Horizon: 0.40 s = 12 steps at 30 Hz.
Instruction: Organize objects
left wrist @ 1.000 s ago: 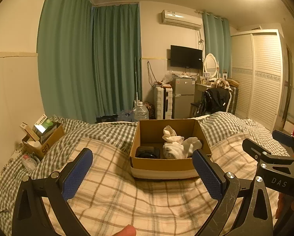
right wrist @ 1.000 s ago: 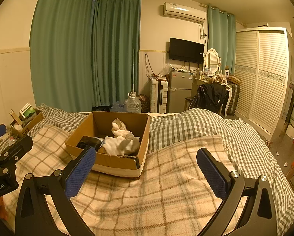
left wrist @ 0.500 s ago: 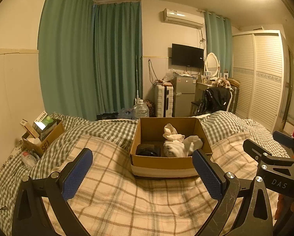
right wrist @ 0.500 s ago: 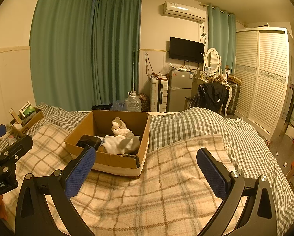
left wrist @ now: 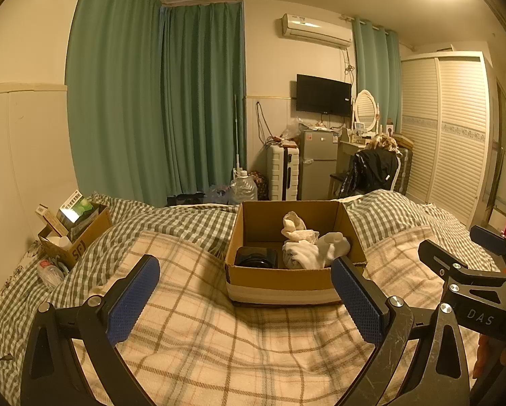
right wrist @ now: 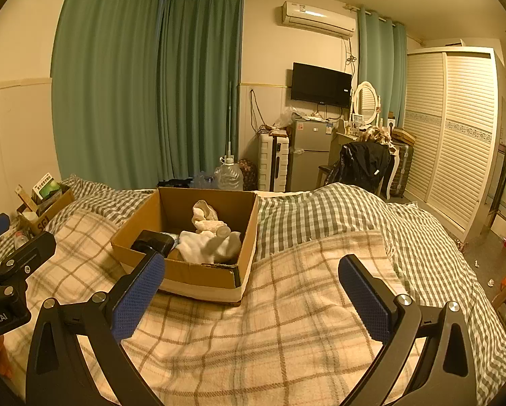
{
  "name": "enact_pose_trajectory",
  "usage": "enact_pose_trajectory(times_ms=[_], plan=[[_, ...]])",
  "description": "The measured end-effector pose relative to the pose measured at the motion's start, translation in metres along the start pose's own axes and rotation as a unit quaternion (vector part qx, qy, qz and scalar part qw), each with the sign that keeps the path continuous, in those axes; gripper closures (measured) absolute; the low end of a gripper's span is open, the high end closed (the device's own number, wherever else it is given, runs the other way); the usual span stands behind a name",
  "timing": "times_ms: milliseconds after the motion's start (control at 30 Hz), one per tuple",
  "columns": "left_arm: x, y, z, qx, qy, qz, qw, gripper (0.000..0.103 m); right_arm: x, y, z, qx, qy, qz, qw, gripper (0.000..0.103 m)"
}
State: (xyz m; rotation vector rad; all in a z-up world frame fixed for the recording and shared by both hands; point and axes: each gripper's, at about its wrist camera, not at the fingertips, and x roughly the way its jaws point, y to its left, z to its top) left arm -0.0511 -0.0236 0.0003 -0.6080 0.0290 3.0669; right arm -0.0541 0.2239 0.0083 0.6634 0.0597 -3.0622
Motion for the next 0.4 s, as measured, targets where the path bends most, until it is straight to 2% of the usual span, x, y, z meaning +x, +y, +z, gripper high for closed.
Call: enact_pose_trajectory(times_ms=[400], plan=[[0.0012,0.0001,-0.0027,0.005,0.002,-0.002,1.0000,0.000,0.0008,0.0005,-0.0009,0.000,0.001,0.000,1.000,0.000]])
